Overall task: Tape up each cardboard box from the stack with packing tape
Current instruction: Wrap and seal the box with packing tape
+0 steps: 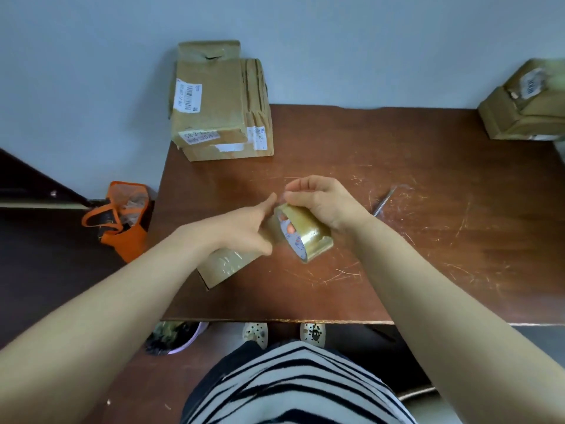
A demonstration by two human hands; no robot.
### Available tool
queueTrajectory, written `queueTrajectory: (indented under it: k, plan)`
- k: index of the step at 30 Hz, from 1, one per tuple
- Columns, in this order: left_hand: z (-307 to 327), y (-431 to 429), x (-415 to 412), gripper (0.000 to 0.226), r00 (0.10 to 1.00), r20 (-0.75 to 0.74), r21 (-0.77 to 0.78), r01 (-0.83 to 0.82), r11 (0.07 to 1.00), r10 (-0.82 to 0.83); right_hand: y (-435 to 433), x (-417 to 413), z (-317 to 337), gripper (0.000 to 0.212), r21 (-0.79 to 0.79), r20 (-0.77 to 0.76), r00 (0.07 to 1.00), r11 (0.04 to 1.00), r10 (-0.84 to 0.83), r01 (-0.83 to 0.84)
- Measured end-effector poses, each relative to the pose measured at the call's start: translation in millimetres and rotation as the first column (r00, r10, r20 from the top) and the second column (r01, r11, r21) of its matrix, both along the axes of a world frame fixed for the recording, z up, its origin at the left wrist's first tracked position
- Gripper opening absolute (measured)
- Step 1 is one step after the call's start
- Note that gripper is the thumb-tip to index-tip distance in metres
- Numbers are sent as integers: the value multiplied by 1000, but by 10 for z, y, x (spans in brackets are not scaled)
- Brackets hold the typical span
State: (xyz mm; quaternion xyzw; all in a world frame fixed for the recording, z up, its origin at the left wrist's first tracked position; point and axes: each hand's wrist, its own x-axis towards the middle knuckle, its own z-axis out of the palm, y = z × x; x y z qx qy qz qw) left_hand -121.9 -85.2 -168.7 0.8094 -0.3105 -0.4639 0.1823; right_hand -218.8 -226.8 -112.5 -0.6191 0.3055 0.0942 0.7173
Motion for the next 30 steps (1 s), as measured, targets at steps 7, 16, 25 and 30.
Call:
queueTrajectory:
  k: [7,16,25,30]
  plan:
    - [-67,-77,-187,61,833,554,48,-43,998,9,26,72,-46,5,-423,137,984,905,111,-43]
    - [-129,-76,-115,103,818,566,107,46,993,-99,101,-301,-838,16,-408,-130,991,910,14,-67]
    - [-261,-105,-142,96,596,718,95,428,899,-360,93,-103,-996,20,-352,-56,998,936,6,-25]
    - [-128,-60,-71,82,850,519,-48,129,991,-85,22,-146,-791,12,-259,-58,996,963,62,-75]
